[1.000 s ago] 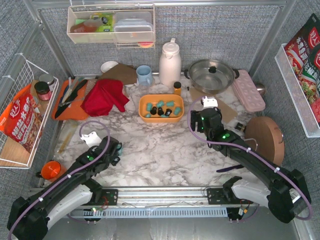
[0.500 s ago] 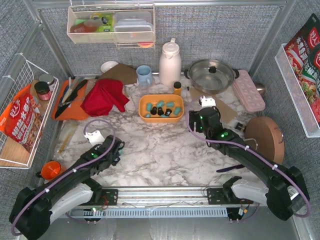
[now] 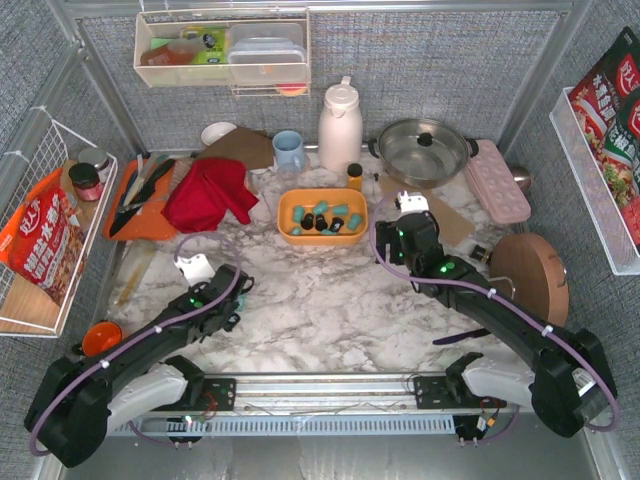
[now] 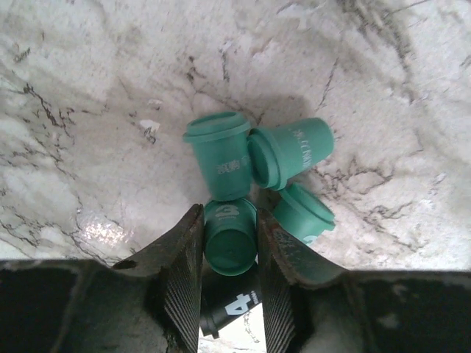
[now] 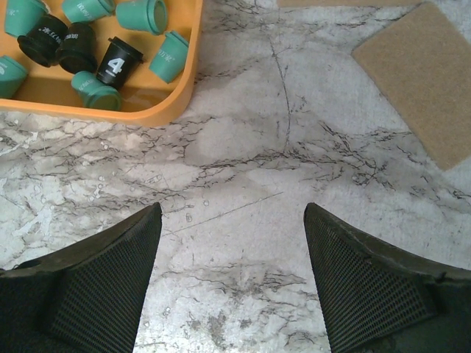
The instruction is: Mix the coffee capsules in the storage basket
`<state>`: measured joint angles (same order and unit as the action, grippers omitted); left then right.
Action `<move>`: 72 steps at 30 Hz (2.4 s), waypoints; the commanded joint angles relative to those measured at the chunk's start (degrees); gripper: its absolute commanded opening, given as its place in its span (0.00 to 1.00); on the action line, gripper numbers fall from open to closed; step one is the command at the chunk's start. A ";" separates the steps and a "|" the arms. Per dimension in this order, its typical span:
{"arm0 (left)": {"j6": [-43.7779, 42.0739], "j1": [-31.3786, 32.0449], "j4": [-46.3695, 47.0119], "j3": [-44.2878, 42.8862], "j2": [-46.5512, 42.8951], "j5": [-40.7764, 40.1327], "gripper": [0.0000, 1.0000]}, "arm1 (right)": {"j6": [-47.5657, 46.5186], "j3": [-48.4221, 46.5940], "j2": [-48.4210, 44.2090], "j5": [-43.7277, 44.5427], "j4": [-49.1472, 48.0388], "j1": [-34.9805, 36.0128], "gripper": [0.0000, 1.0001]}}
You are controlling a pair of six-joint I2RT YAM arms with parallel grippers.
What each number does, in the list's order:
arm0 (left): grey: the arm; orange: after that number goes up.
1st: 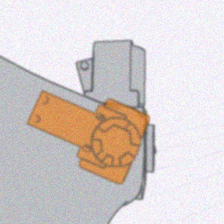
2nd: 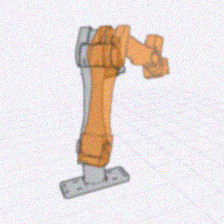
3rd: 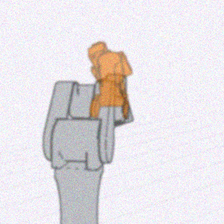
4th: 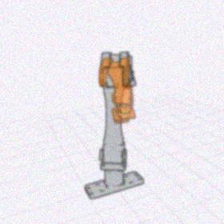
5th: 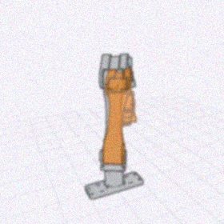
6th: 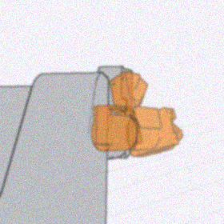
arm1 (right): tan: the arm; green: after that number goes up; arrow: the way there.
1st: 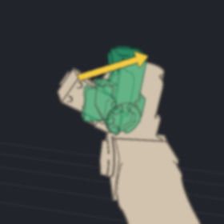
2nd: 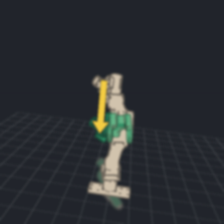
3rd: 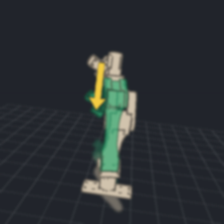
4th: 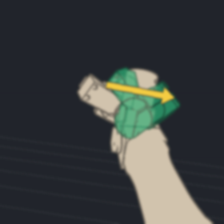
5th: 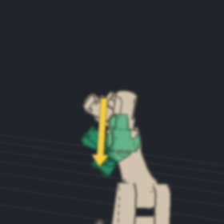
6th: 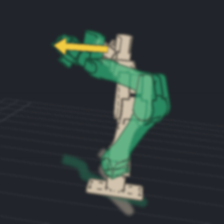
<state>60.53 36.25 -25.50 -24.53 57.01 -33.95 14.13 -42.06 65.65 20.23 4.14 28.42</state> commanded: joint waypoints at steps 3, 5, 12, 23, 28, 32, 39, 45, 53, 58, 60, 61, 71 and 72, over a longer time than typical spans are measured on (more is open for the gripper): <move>-4.02 -0.04 -2.63 -4.17 -0.25 -2.54 0.28 | -0.24 -1.09 0.44 -0.70 0.84 -0.04 0.83; -5.17 -0.04 -4.67 -6.62 -0.26 -3.05 0.19 | -0.29 -1.18 0.53 -0.59 0.95 -0.04 0.83; -10.63 -0.04 -8.72 -17.13 0.56 0.72 0.16 | -0.42 -1.44 0.61 -0.50 1.32 -0.04 0.83; -31.87 -0.04 29.59 -31.06 17.48 9.67 0.14 | -0.64 -1.46 1.68 0.28 1.68 -0.04 0.83; -36.07 -0.12 41.41 -37.80 30.42 14.88 0.13 | -1.12 -1.23 1.63 1.39 1.66 -0.03 0.83; -38.21 -0.10 45.57 -43.41 40.13 17.61 0.17 | -1.12 -1.44 1.59 1.23 1.83 -0.04 0.83; -38.10 -0.48 42.54 -50.10 50.55 15.16 0.35 | -1.12 -1.38 0.73 1.16 2.19 0.02 0.83; -36.69 -0.65 41.14 -49.92 50.32 16.73 0.70 | -0.95 -1.45 0.80 0.55 2.35 -0.03 0.83; -32.63 -0.61 26.76 -46.47 39.40 11.89 0.87 | -0.94 -1.69 0.69 0.36 2.71 -0.04 0.84; -20.38 -0.63 7.55 -38.55 30.05 4.19 0.84 | -0.69 -1.63 0.62 -0.56 2.53 -0.03 0.84; -16.32 -0.64 2.94 -34.14 25.95 3.97 0.83 | -0.60 -1.63 0.62 -1.20 2.30 -0.01 0.84; -14.51 -0.65 0.75 -32.12 24.19 4.03 0.82 | -0.52 -1.62 0.62 -1.57 2.20 -0.03 0.84; 6.95 -0.65 -21.52 -23.35 12.59 -1.85 0.77 | -0.50 -1.35 0.10 -4.55 1.28 -0.04 0.84; 7.98 -0.65 -21.37 -21.63 11.39 -2.30 0.77 | -0.63 -1.33 0.09 -6.01 0.97 -0.04 0.84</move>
<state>58.81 35.59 -38.85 -49.80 71.37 -33.04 13.30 -43.11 65.98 17.50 7.05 28.42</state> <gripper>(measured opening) 0.771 0.838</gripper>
